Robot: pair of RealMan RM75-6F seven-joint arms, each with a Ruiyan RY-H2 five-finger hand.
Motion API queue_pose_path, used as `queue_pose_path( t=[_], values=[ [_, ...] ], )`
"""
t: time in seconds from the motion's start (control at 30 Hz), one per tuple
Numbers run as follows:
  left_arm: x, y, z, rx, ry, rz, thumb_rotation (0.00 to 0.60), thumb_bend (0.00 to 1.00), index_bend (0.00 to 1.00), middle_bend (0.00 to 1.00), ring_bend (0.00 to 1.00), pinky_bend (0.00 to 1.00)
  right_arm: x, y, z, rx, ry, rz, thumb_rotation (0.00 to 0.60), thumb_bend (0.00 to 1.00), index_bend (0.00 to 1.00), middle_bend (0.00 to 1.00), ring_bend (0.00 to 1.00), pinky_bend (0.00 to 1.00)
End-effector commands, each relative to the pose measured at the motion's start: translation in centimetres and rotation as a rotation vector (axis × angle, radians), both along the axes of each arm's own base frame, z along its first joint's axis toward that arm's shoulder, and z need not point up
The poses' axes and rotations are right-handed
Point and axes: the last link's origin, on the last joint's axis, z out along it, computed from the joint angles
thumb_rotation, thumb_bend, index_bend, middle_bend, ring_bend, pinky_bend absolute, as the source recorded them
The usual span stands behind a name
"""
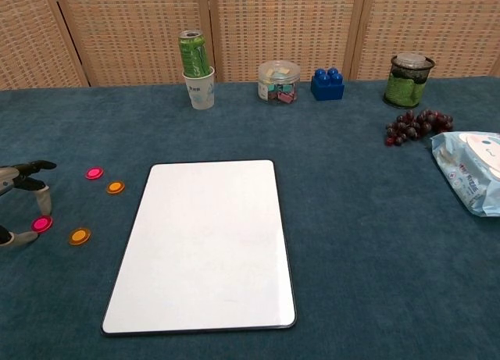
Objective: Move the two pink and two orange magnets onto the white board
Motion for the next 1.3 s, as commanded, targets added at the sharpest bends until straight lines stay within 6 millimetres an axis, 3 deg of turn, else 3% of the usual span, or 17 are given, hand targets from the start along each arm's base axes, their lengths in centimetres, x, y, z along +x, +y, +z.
queue_pose_path(
  t=[0.03, 0.3, 0.5, 0.6, 0.77, 0.93, 1.3],
  values=[
    [0.1, 0.1, 0.3, 0.005, 0.002, -0.002, 0.600, 0.26, 0.54, 0.00, 0.00, 0.00, 0.0, 0.0, 0.0, 0.000, 0.000, -0.001, 0.600, 0.05, 0.00, 0.00, 0.00, 0.00],
    [1.5, 0.6, 1.9, 0.049, -0.033, -0.032, 0.600, 0.25, 0.54, 0.00, 0.00, 0.00, 0.0, 0.0, 0.0, 0.003, -0.003, -0.001, 0.600, 0.05, 0.00, 0.00, 0.00, 0.00],
    [4.6, 1.5, 2.7, 0.063, -0.073, -0.110, 0.600, 0.25, 0.54, 0.00, 0.00, 0.00, 0.0, 0.0, 0.0, 0.004, -0.005, -0.002, 0.600, 0.05, 0.00, 0.00, 0.00, 0.00],
    [7.0, 2.2, 2.5, 0.051, -0.083, -0.151, 0.600, 0.25, 0.54, 0.00, 0.00, 0.00, 0.0, 0.0, 0.0, 0.005, -0.006, -0.003, 0.600, 0.05, 0.00, 0.00, 0.00, 0.00],
    [10.8, 3.8, 1.4, 0.024, -0.093, -0.189, 0.600, 0.24, 0.54, 0.00, 0.00, 0.00, -0.1, 0.0, 0.0, 0.009, -0.006, -0.004, 0.600, 0.05, 0.00, 0.00, 0.00, 0.00],
    [13.9, 5.5, -1.1, -0.034, -0.090, -0.183, 0.600, 0.23, 0.54, 0.00, 0.00, 0.00, -0.1, 0.0, 0.0, 0.013, -0.010, -0.007, 0.600, 0.05, 0.00, 0.00, 0.00, 0.00],
    [15.7, 8.2, -4.7, -0.078, 0.015, -0.174, 0.600, 0.23, 0.54, 0.00, 0.00, 0.00, -0.3, -0.1, 0.0, 0.021, -0.026, -0.019, 0.600, 0.05, 0.00, 0.00, 0.00, 0.00]
  ],
)
